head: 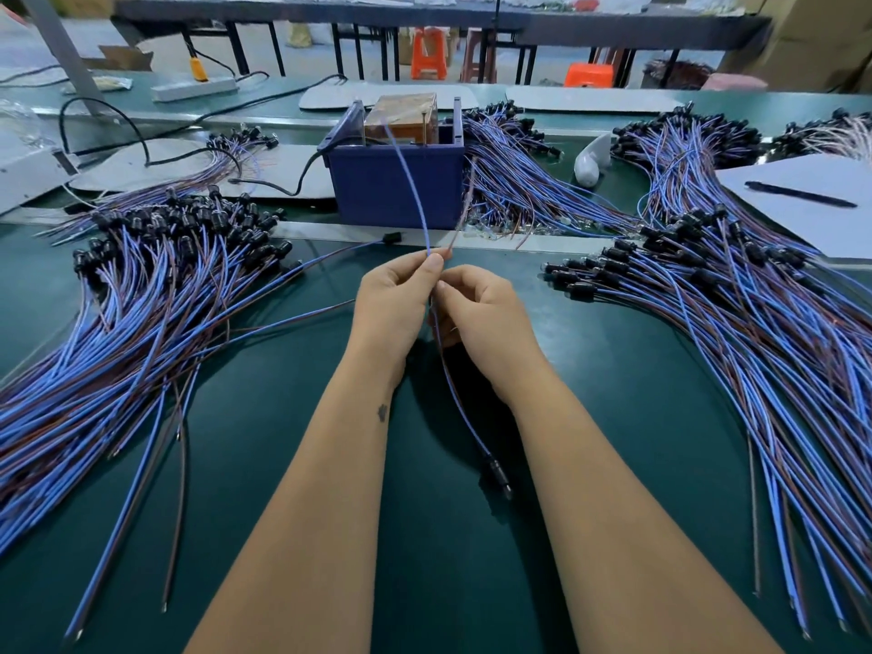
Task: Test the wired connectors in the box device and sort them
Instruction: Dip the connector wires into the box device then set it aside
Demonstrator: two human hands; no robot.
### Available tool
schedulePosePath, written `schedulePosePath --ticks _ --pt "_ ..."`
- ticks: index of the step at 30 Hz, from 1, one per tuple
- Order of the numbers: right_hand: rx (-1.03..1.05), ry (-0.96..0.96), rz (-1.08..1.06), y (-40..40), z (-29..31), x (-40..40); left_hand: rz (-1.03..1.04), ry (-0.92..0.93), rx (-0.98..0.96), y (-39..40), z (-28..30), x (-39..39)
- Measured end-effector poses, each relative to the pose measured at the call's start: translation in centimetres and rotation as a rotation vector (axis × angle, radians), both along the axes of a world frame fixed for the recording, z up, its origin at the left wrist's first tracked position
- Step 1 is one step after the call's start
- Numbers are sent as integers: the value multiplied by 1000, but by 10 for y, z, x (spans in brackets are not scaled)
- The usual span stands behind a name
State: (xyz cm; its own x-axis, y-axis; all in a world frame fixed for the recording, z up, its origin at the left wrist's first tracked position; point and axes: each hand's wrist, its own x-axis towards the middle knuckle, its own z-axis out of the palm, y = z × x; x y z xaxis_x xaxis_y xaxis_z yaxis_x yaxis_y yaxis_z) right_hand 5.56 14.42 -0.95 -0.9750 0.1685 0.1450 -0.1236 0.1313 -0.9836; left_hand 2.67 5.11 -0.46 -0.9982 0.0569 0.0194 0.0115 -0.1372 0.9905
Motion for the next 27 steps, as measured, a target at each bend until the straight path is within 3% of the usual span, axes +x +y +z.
schedulePosePath --ticks 4,8,14,27 --pt "-48 10 -21 3 0 -1 -33 -22 -30 -1 1 0" --pt "-92 1 -95 5 -1 -3 60 -5 -100 -3 -4 -5" --pt "6 17 -231 13 -4 -6 161 2 -170 -13 -8 -12" --pt "74 44 -213 9 0 -2 194 57 -200 -17 -9 -13"
